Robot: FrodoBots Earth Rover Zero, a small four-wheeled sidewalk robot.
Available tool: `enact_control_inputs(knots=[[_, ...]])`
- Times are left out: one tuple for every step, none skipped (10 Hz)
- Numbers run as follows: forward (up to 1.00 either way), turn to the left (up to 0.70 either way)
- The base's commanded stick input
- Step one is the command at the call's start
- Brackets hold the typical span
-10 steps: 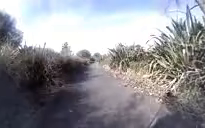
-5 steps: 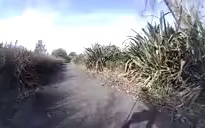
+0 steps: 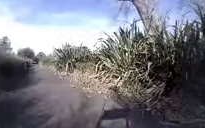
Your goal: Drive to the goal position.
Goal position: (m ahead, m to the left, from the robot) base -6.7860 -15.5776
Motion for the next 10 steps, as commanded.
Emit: enact_control_inputs(knots=[[0.0, -0.45], [0.0, -0.45], [0.0, -0.45], [0.0, -0.45], [0.0, -0.45], [0.0, -0.45], [0.0, -0.45], [0.0, -0.45], [0.0, -0.45], [0.0, -0.45]])
